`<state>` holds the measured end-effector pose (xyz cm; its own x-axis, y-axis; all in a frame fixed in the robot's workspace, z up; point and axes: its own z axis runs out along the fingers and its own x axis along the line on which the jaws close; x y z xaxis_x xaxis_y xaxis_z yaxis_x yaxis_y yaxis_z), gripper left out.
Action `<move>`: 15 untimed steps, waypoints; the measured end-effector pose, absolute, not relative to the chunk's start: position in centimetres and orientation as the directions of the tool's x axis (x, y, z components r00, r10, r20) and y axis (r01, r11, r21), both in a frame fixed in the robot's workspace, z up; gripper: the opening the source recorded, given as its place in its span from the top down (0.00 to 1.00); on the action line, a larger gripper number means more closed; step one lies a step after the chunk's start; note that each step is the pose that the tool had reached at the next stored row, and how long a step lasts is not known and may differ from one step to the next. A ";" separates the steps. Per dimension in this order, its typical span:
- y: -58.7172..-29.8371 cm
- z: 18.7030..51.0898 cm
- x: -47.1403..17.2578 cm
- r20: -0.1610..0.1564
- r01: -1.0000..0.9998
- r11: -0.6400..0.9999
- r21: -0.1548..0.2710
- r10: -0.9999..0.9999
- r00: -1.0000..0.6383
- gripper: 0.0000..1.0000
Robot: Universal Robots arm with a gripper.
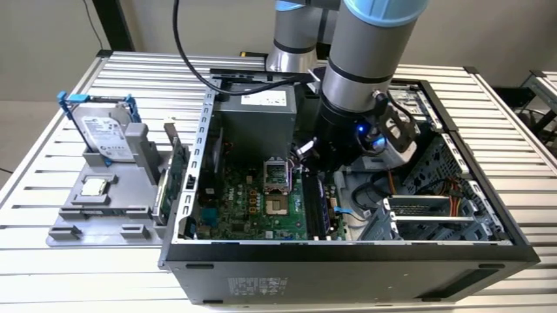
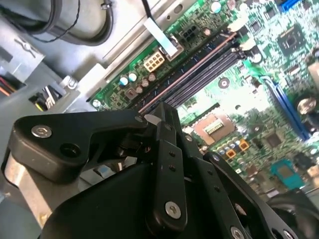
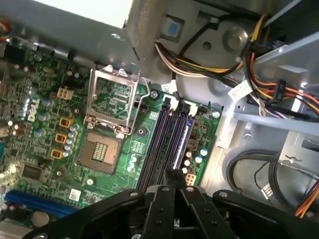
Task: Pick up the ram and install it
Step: 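Press down the ram until it locks into place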
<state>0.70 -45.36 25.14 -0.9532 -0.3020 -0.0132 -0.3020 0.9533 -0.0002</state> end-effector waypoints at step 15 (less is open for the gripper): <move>-45.4 25.2 0.7 -0.021 -0.469 0.883 -0.003 -0.469 -0.883 1.00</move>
<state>0.69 -45.36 25.20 -0.8829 -0.4691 -0.0208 -0.4692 0.8831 -0.0033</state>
